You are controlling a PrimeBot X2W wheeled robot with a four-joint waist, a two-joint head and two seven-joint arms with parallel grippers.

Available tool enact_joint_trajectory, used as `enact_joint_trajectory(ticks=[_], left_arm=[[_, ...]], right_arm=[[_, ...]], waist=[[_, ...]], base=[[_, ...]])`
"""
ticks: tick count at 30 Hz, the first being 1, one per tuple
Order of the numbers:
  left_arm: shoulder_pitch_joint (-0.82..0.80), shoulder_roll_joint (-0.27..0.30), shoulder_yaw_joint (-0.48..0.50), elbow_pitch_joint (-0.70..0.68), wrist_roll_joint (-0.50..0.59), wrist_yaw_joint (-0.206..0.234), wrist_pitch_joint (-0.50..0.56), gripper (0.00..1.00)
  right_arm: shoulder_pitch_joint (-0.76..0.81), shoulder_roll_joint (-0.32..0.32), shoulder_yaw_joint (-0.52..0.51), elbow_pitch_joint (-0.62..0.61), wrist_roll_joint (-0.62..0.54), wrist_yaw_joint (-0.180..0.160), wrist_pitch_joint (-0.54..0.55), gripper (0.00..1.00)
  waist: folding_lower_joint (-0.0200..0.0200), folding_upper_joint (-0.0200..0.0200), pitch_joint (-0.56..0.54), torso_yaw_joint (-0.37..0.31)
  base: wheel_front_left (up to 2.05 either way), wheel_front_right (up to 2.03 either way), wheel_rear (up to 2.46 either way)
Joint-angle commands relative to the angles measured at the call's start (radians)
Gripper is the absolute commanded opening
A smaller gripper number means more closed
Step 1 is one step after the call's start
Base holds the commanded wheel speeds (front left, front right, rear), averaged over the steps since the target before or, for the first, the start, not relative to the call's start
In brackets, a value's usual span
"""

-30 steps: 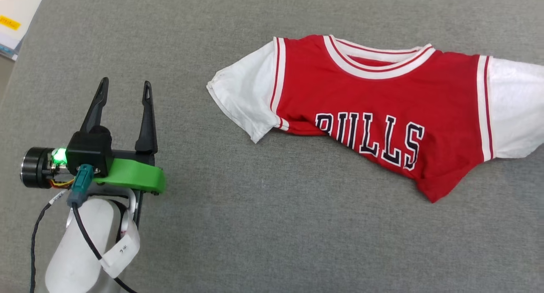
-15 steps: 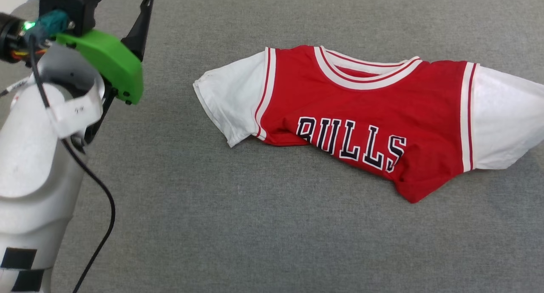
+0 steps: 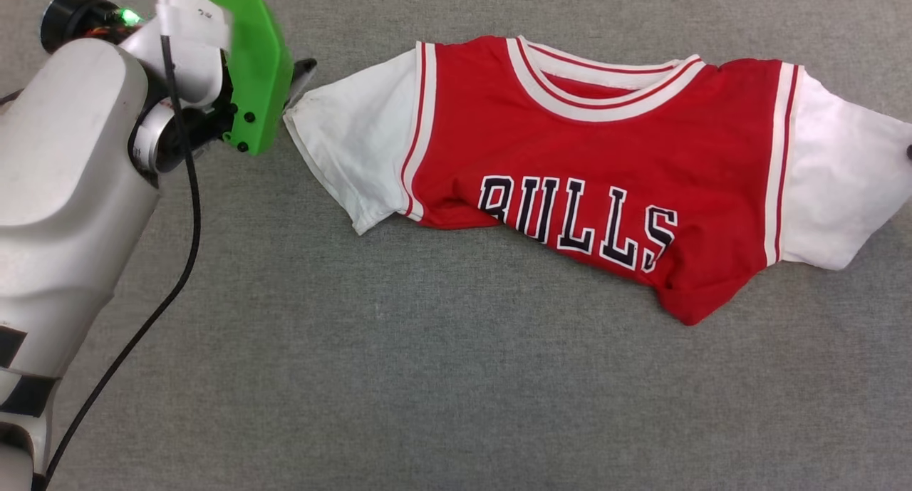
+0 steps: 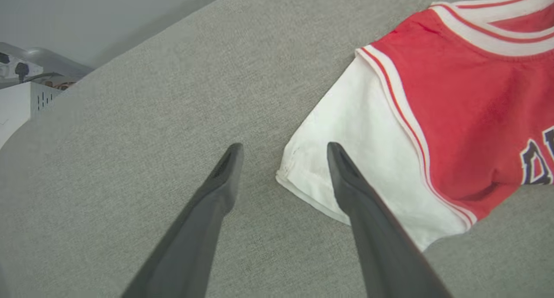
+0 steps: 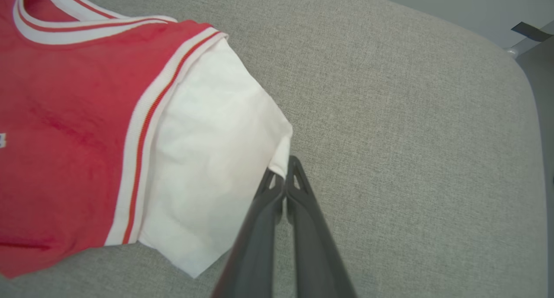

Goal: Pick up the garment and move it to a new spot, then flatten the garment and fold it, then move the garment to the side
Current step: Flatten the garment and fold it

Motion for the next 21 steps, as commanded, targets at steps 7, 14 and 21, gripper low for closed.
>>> enact_joint_trajectory(ticks=[7, 14, 21], left_arm=[[-0.037, 0.024, -0.103, 0.112, -0.057, -0.003, 0.044, 1.0], [-0.017, 0.034, -0.239, 0.143, -0.114, -0.003, 0.081, 1.0], [-0.035, 0.051, -0.331, 0.129, -0.159, -0.003, 0.012, 0.0]], right_arm=[[-0.053, 0.039, 0.008, -0.02, -0.027, -0.001, 0.013, 0.0], [-0.081, 0.051, 0.026, -0.012, -0.033, -0.001, 0.013, 0.0], [-0.101, 0.052, 0.042, 0.004, -0.036, -0.001, -0.004, 0.0]], waist=[[0.0, 0.0, 0.067, -0.045], [0.0, 0.0, 0.089, -0.048], [0.0, 0.0, 0.074, -0.036]], base=[[0.0, 0.0, 0.0], [0.0, 0.0, 0.0], [0.0, 0.0, 0.0]])
